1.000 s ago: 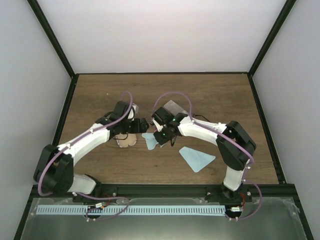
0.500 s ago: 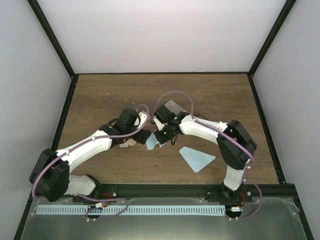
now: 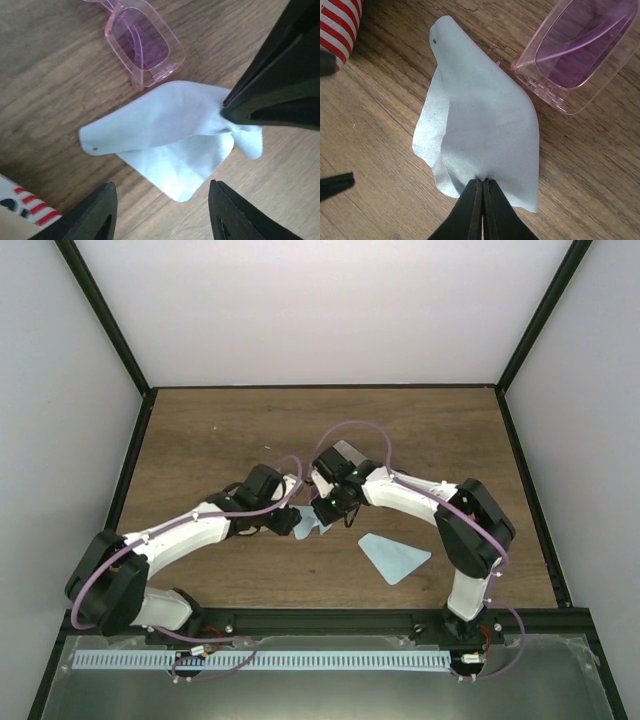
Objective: Organize the sunglasses
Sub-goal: Adjust the glasses cleaning cloth at the center of the board.
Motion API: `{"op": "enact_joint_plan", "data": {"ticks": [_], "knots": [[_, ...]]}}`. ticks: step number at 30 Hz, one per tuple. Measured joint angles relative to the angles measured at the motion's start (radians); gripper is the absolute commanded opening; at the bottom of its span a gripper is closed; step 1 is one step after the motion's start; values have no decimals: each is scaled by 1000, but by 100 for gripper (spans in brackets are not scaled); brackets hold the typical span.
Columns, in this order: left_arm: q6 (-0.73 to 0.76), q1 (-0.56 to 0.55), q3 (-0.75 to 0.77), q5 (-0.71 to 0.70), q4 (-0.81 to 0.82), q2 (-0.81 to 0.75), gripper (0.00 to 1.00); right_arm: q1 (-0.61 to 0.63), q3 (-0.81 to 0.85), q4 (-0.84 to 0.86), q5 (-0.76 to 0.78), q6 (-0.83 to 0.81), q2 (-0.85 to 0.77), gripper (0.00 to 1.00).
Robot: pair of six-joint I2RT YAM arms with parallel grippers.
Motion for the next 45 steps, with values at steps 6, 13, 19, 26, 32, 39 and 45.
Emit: {"op": "enact_joint_plan", "data": {"ticks": [6, 13, 19, 26, 32, 39, 45], "knots": [[-31, -16, -5, 68, 10, 44, 4, -3, 0, 0, -20, -2, 0, 1], [-41, -30, -5, 129, 21, 127, 4, -3, 0, -1, -38, -8, 0, 1], [-71, -36, -5, 135, 56, 208, 4, -3, -2, -3, -48, -19, 0, 1], [-98, -36, 47, 127, 76, 296, 4, -13, -4, -20, -40, -17, 0, 16], [-114, -43, 46, 107, 82, 299, 4, -29, -9, -50, 22, 10, 6, 37], [-131, -45, 10, 103, 121, 279, 4, -29, -42, -41, 44, 17, 6, 36], [-138, -45, 8, 104, 125, 278, 4, -17, -54, -13, 35, 11, 5, 27]]}}
